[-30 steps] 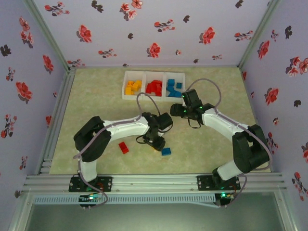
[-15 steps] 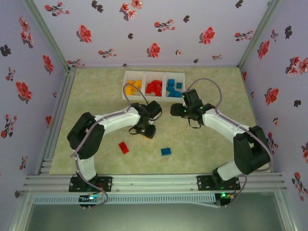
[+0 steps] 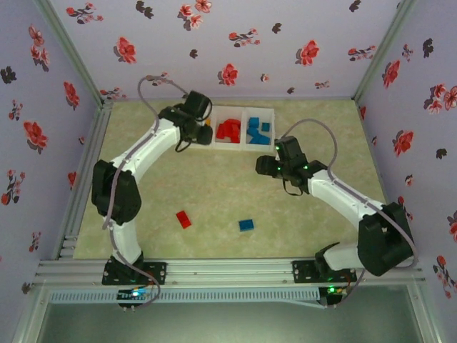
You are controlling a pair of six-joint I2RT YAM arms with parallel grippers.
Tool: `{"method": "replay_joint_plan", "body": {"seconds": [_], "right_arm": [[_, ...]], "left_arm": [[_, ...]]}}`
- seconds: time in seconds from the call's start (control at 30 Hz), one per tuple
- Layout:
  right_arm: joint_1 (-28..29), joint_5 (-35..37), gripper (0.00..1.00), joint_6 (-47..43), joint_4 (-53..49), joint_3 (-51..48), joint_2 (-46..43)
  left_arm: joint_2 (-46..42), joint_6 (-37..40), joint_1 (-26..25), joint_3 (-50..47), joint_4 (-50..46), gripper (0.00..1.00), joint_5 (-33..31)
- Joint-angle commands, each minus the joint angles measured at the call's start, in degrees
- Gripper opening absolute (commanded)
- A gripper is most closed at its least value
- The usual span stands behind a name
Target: Sort the legos into containers by color
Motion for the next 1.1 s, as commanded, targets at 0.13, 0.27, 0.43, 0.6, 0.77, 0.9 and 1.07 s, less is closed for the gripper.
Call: {"method": "replay_joint_plan", "body": {"seconds": [0.13, 0.27, 0.43, 0.6, 0.77, 0.9, 1.07], "right_arm": [[1.21, 2.42, 0.68, 1.82, -3.15, -2.37, -5.07], [1.98, 2.97, 0.69, 2.42, -4.12, -3.25, -6.93], [3.10, 4.06, 0.69, 3.09, -5.55, -3.74, -8.81], [3.65, 4.99, 0.69, 3.31, -6.56, -4.16, -10.15], [4.11, 5.31, 0.69, 3.39, -7.36, -3.92, -10.69], [4.42, 5.74, 0.69, 3.40, -8.03, -3.79, -11.40], [4.84, 6.21, 0.69, 3.45, -8.83, -4.14, -11.99]], "left_arm": [[13.74, 5.47, 4.61, 14.58, -0.17, 0.39, -1.00], [17.97, 7.48, 5.78, 18.58, 2.71, 0.39, -0.99], [20.44, 8.38, 6.40, 19.71, 7.25, 0.39, -2.17], [21.73, 9.95, 6.44, 19.48, 11.17, 0.40, -3.19], [25.47, 10.87, 6.73, 23.23, 11.96, 0.42, -3.94], [28.82, 11.27, 7.06, 27.55, 11.39, 0.58, -4.68], [29.22, 10.98, 7.36, 30.68, 10.34, 0.69, -4.97]]}}
